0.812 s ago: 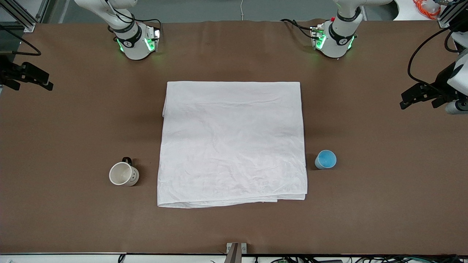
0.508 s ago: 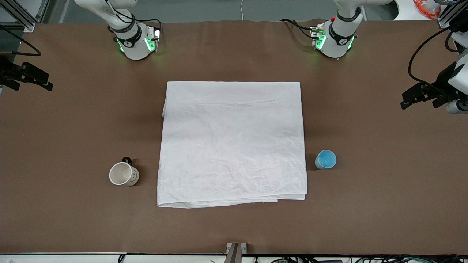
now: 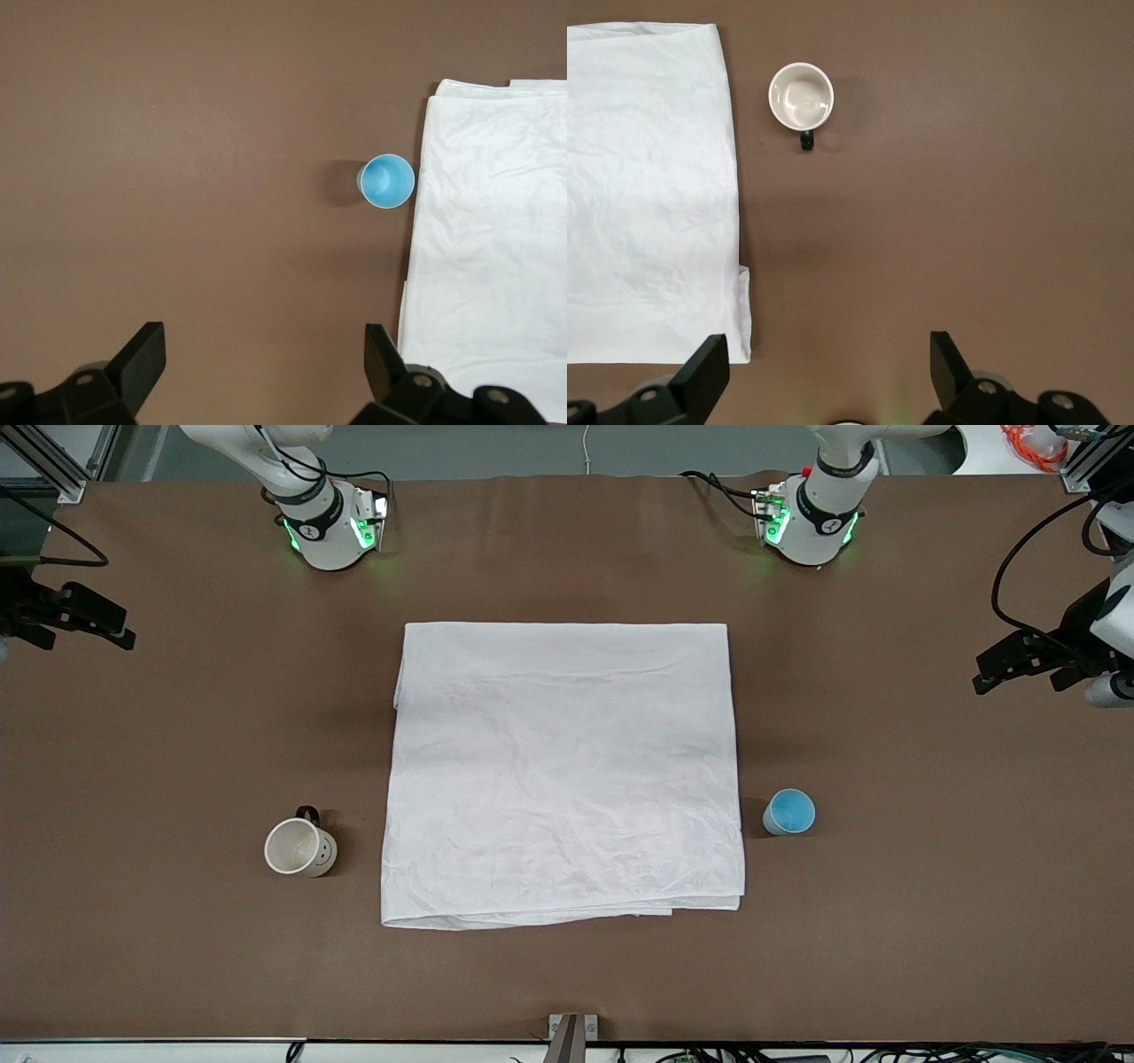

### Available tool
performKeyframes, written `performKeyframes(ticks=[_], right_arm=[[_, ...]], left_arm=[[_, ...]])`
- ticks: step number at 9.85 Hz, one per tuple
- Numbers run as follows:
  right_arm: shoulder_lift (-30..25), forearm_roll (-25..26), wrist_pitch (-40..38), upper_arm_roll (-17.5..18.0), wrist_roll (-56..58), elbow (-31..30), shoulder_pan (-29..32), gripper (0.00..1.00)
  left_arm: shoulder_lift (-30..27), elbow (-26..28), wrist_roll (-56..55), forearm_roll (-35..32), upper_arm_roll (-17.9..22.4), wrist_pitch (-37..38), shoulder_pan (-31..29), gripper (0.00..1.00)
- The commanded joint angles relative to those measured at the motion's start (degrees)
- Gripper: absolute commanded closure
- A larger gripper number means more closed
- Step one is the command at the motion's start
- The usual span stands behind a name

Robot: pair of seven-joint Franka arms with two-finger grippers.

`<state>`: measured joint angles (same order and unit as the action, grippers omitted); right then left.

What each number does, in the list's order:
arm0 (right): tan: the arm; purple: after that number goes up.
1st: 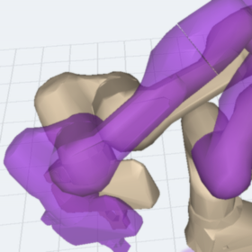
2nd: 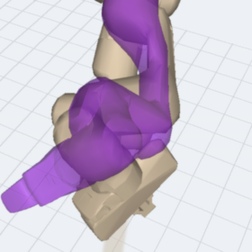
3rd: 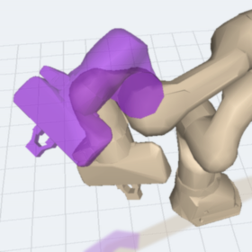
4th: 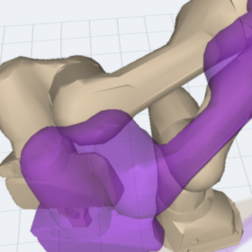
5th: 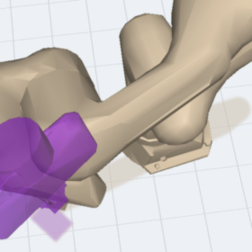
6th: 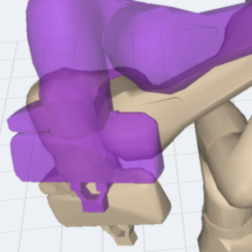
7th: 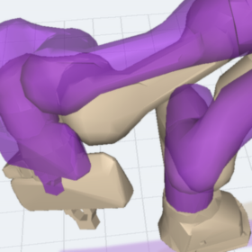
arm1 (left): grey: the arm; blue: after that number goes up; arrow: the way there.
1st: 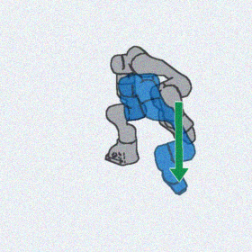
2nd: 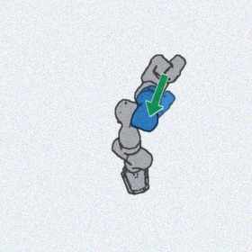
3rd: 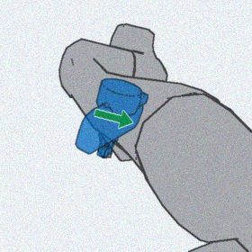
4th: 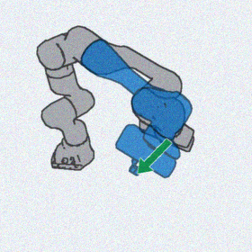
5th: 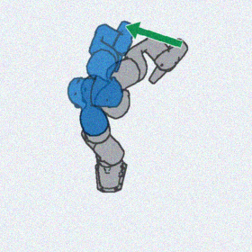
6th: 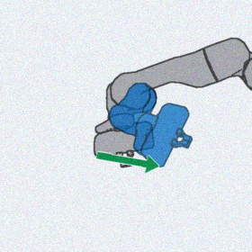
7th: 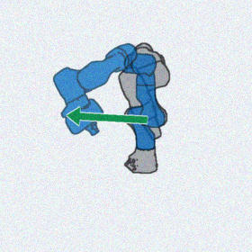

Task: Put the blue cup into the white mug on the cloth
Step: 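Move the right gripper toward the white mug and the left gripper toward the blue cup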

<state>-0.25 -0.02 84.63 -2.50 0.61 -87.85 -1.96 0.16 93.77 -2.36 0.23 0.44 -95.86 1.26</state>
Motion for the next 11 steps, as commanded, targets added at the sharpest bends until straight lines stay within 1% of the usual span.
performKeyframes(ticks=[1, 3, 4, 5, 6, 7, 9, 11], right_arm=[[3.74, 0.64, 7.17, 0.21, -4.27, -2.66, -3.38, 0.0], [6.12, -0.24, 16.13, 0.39, -4.56, -9.32, -3.66, 0.0], [8.83, -2.59, 21.48, 0.39, -4.48, -12.58, -3.66, 0.0], [11.91, -3.75, 28.93, 0.39, -4.39, -16.35, -4.27, 0.0], [12.72, -3.76, 34.05, 0.39, -4.39, -20.48, -5.24, 0.0], [13.34, -3.85, 36.54, 0.39, -4.13, -23.39, -5.16, 0.0], [14.83, -4.02, 42.25, 0.48, -4.21, -26.74, -5.42, 0.0], [18.42, -4.02, 50.33, 0.57, -4.13, -28.86, -6.12, 0.0]], left_arm=[[0.63, -1.92, 0.69, -0.23, 0.09, 1.55, 0.24, 0.01], [1.68, -1.92, 0.52, -0.58, 0.09, 1.55, 0.76, 0.01], [3.43, -2.27, 0.78, -0.32, 0.0, 1.55, 0.42, 0.01], [4.75, -2.18, 0.69, -0.31, -0.17, 1.55, 1.11, 0.01], [6.59, -2.27, 0.61, -0.31, -0.69, 1.29, 1.9, 0.01], [8.61, -1.84, 0.52, -0.14, -0.79, 0.85, 1.99, 0.01], [13.01, -1.66, 0.52, -0.23, -1.92, -1.33, 3.04, 0.01], [16.08, -1.39, 0.34, -0.31, -2.89, -3.89, 3.4, 0.01]])
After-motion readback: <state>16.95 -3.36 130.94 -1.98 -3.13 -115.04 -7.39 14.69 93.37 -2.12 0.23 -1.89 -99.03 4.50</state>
